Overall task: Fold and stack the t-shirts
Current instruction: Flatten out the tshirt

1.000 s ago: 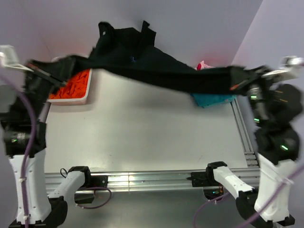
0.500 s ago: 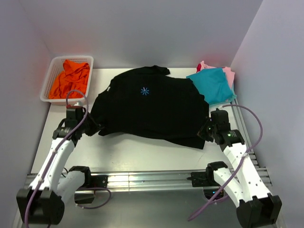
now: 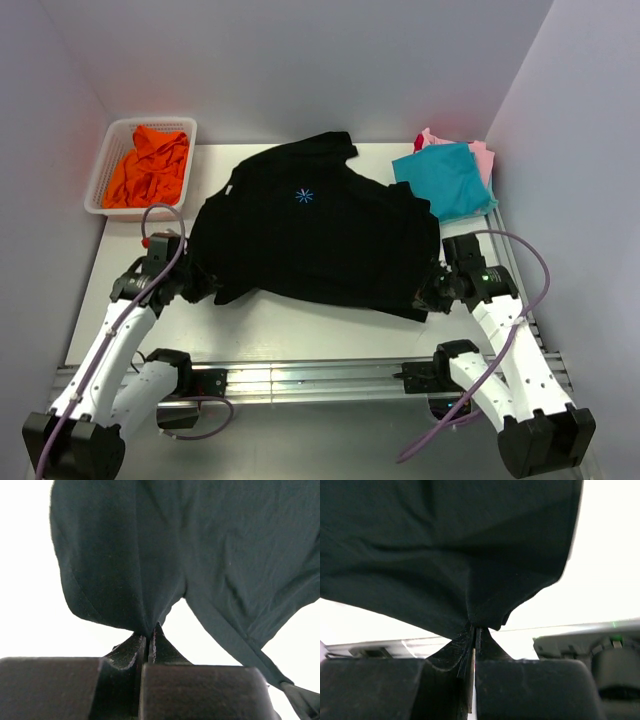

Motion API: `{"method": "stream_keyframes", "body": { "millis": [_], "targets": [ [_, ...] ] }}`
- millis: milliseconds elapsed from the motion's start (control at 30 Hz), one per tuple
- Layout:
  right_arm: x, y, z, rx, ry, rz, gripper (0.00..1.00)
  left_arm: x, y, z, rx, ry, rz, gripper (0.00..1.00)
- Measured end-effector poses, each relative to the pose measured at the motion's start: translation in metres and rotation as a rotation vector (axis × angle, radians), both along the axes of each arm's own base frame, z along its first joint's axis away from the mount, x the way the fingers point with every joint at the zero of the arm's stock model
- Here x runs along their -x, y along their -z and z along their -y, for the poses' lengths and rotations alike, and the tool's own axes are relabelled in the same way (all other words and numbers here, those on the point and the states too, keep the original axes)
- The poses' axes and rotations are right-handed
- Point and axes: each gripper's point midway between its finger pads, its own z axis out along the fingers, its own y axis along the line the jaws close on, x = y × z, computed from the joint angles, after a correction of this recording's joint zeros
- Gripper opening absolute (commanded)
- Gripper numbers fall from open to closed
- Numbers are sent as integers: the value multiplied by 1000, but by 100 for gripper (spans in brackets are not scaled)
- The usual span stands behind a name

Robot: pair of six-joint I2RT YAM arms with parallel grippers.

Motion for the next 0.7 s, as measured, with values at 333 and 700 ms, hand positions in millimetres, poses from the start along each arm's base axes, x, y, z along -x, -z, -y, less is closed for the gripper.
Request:
{"method": "stream_keyframes", "body": {
  "millis": [333,700],
  "targets": [
    [71,22,5,3,10,-186,86,48,11,-9,-16,-52,-137,49],
    [51,-53,-15,-97,-22,-37,100,54,-80,-17,-32,-70,-55,100]
  ]
}}
